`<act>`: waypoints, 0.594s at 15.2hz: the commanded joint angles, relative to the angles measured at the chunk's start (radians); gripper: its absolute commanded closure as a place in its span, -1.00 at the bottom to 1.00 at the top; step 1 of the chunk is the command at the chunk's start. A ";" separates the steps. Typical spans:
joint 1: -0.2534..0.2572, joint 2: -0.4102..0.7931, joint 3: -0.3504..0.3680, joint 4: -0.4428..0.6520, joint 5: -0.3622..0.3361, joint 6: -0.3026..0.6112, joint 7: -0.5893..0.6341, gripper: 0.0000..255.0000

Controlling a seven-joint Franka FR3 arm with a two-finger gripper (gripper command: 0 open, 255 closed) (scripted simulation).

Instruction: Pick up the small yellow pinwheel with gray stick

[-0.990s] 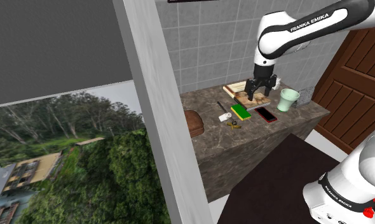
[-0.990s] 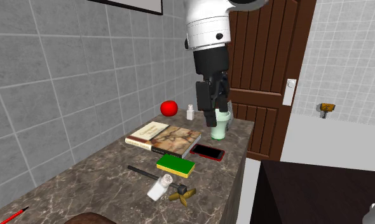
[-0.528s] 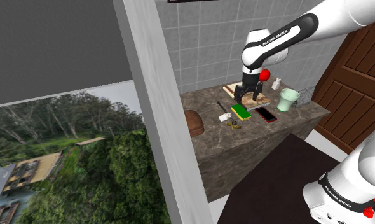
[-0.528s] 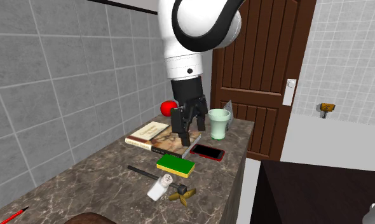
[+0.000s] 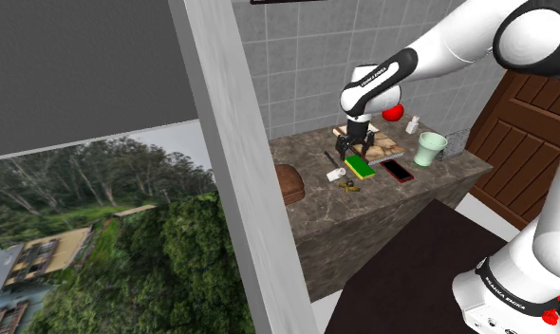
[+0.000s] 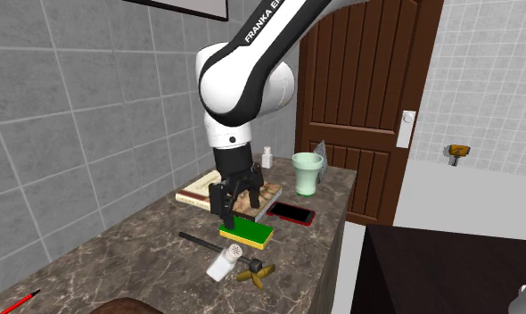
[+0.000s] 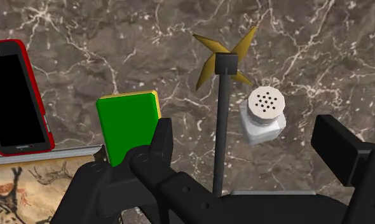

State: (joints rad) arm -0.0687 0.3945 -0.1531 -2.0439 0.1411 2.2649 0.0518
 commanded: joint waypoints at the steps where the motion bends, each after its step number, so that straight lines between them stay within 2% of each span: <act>1: -0.017 0.087 0.005 0.082 0.022 0.005 -0.012 -1.00; 7: -0.059 0.329 0.027 0.327 0.066 0.001 -0.019 -1.00; 9: -0.064 0.363 0.030 0.357 0.071 0.006 -0.020 -1.00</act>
State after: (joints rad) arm -0.1281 0.7391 -0.1242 -1.7035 0.2088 2.2682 0.0347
